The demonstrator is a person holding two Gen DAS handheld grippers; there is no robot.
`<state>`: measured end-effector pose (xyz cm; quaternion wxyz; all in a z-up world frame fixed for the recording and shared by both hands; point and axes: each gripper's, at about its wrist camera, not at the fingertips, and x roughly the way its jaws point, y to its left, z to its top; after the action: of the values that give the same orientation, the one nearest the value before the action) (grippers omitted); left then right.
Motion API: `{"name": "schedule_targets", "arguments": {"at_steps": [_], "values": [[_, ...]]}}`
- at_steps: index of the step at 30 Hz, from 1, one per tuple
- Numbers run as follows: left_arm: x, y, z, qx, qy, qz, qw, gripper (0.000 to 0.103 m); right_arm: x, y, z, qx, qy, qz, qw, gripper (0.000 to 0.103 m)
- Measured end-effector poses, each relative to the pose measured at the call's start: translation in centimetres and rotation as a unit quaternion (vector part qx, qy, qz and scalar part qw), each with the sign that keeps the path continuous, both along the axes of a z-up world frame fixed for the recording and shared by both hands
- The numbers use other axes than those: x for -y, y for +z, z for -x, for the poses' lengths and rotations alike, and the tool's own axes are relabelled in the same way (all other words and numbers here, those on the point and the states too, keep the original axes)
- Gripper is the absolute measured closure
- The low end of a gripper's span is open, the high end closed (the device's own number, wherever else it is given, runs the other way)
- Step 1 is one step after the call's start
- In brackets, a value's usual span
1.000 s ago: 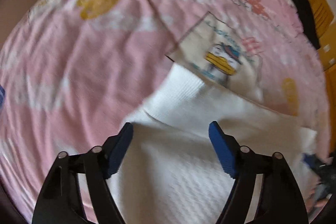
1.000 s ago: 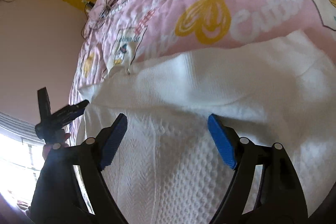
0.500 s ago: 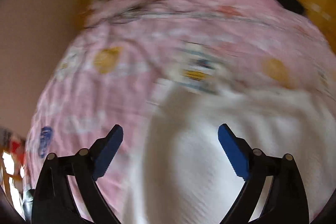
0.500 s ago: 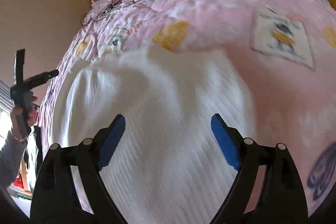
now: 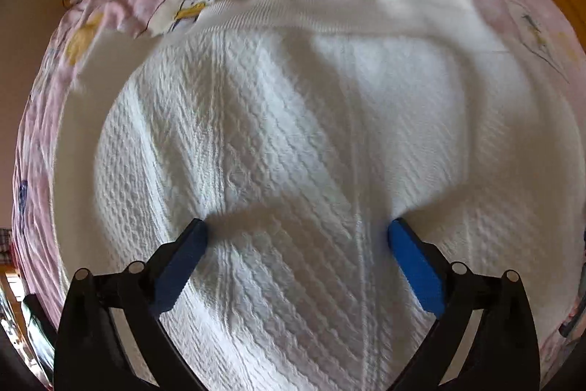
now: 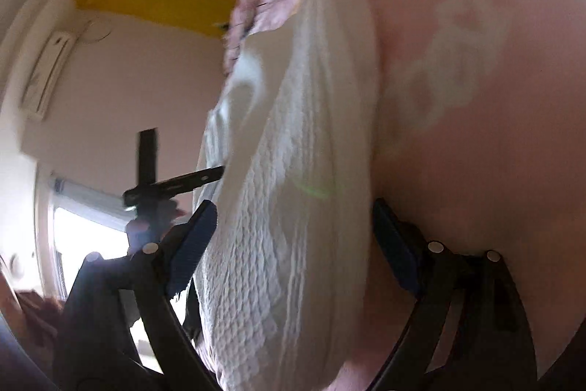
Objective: Fold large clothes
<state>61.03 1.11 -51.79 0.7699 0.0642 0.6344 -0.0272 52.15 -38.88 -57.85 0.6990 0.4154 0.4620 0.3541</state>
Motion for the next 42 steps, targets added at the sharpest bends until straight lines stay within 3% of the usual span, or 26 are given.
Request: {"name": "schedule_targets", "arguments": {"at_steps": [4, 11, 16, 18, 21, 24, 29, 33, 38, 42], "values": [[-0.2, -1.7, -0.6, -0.016, 0.001, -0.001, 0.9999, 0.006, 0.0, -0.3, -1.5, 0.017, 0.029, -0.104, 0.994, 0.018], [0.4, -2.6, -0.2, -0.008, 0.001, -0.007, 0.9999, 0.006, -1.3, -2.7, -5.5, -0.037, 0.075, -0.121, 0.989, 0.023], [0.6, -2.5, -0.3, -0.01, 0.003, -0.005, 0.9999, 0.006, -3.0, -2.3, -4.8, -0.003, 0.067, 0.003, 0.998, 0.063], [0.4, -2.6, -0.4, -0.011, 0.001, -0.002, 0.9999, 0.006, -3.2, -2.1, -4.6, -0.013, 0.051, 0.012, 0.999, 0.066], [0.1, -2.7, -0.6, -0.012, -0.002, 0.0, 0.9999, 0.006, -3.6, -1.4, -4.1, -0.026, 0.03, 0.02, 0.999, 0.082], [-0.6, -2.5, -1.0, -0.015, 0.002, 0.005, 0.9999, 0.006, -4.0, 0.5, -3.1, -0.017, 0.019, 0.037, 0.999, 0.087], [-2.0, -1.7, -0.4, -0.008, -0.001, 0.001, 1.0, 0.007, -5.1, 5.1, -2.1, 0.004, 0.003, 0.019, 1.0, 0.088], [-2.9, -2.3, -0.5, -0.019, 0.017, 0.025, 0.9994, 0.007, -7.5, 8.2, -3.0, -0.007, -0.004, 0.019, 1.0, 0.088], [-3.2, -3.7, -1.1, -0.02, 0.014, 0.022, 0.9994, 0.006, -14.0, 13.6, -5.6, 0.016, 0.026, 0.059, 0.998, 0.088], [-4.9, -2.8, -1.5, -0.015, 0.022, 0.052, 0.9983, 0.009, -20.6, 17.4, -7.4, 0.033, 0.062, 0.114, 0.991, 0.088]]}}
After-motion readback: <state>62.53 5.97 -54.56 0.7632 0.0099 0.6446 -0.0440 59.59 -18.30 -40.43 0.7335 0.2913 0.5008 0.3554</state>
